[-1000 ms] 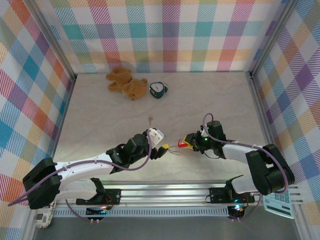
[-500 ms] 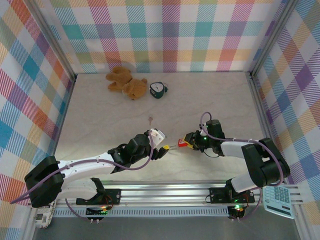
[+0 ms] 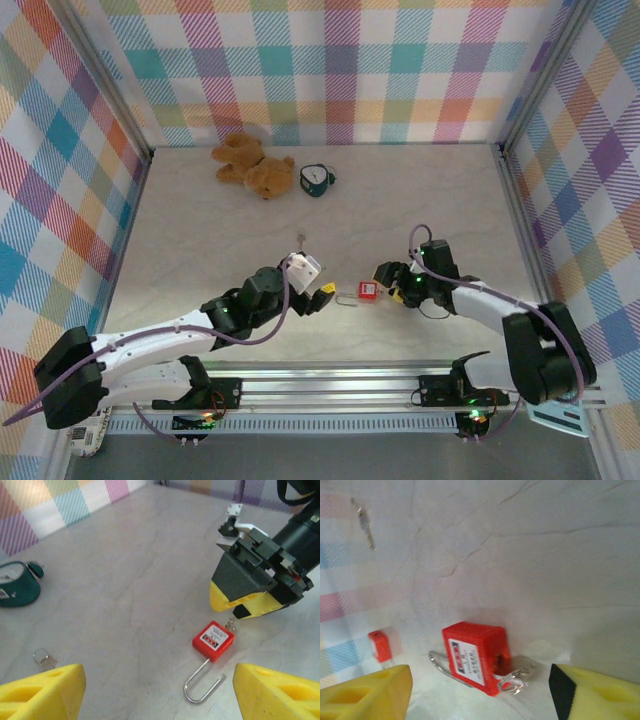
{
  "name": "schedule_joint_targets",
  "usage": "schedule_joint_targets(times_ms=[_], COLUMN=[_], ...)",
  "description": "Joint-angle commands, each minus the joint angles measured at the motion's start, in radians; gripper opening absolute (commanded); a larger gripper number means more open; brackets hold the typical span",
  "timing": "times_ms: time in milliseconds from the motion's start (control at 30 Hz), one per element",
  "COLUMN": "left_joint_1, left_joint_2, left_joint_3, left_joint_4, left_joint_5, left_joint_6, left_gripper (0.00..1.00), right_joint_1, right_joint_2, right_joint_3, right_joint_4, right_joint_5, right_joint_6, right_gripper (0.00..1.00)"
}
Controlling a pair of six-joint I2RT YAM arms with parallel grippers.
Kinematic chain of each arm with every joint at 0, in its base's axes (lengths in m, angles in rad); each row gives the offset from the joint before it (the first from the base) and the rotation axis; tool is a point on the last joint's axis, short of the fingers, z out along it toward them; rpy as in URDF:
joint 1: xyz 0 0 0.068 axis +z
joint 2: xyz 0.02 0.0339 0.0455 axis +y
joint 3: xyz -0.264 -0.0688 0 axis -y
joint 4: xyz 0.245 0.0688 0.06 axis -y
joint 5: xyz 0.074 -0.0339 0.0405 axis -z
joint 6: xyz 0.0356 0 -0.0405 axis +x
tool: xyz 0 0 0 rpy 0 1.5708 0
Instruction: Unlock with the key
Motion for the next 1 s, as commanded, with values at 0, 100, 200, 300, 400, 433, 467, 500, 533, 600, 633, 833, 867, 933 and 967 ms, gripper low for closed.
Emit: schedule_joint_targets(times_ms=[0,100,200,300,400,433,467,500,533,600,633,833,867,933,967], left_joint_1=[0.008,0.008,0.008,0.009,0.025,0.034,0.047,0.062,0.075,0.091,0.097,0.124,0.130,0.139,0.143], left_joint_2=[-0.041,-0.052,-0.060,-0.070,-0.091,-0.098,-0.107,-0.117,-0.128,-0.155,-0.169,-0.231,-0.232,-0.233,-0.235], left_joint_3=[0.008,0.027,0.029,0.036,0.070,0.088,0.102,0.107,0.104,0.093,0.087,0.061,0.060,0.057,0.054], left_joint_4=[0.002,-0.031,-0.024,-0.057,-0.210,-0.288,-0.365,-0.420,-0.464,-0.508,-0.558,-0.651,-0.659,-0.674,-0.677], left_joint_5=[-0.032,-0.119,-0.288,-0.518,-0.672,-0.696,-0.699,-0.700,-0.700,-0.702,-0.703,-0.686,-0.683,-0.682,-0.678], left_joint_6=[-0.023,-0.051,-0.104,-0.175,-0.307,-0.367,-0.424,-0.469,-0.512,-0.560,-0.576,-0.660,-0.664,-0.673,-0.682], left_gripper=[0.77,0.77,0.78,0.78,0.82,0.83,0.83,0.83,0.83,0.83,0.83,0.83,0.83,0.83,0.84], right_joint_1=[-0.013,0.018,0.155,0.323,0.446,0.479,0.506,0.524,0.540,0.555,0.558,0.561,0.561,0.560,0.559], right_joint_2=[-0.083,-0.152,-0.133,-0.069,0.019,0.057,0.096,0.130,0.173,0.250,0.290,0.431,0.454,0.480,0.491], right_joint_3=[0.091,0.145,0.206,0.256,0.314,0.344,0.375,0.404,0.437,0.493,0.519,0.610,0.624,0.639,0.645], right_joint_4=[-0.314,-0.418,-0.500,-0.550,-0.581,-0.600,-0.612,-0.622,-0.639,-0.659,-0.674,-0.692,-0.694,-0.696,-0.699], right_joint_5=[0.184,0.207,0.308,0.477,0.613,0.658,0.687,0.707,0.734,0.778,0.801,0.874,0.878,0.885,0.892], right_joint_6=[-0.157,-0.195,-0.178,-0.120,-0.082,-0.078,-0.082,-0.085,-0.088,-0.099,-0.100,-0.135,-0.139,-0.148,-0.151], right_gripper=[0.75,0.74,0.70,0.65,0.63,0.63,0.62,0.62,0.61,0.60,0.59,0.53,0.51,0.49,0.48])
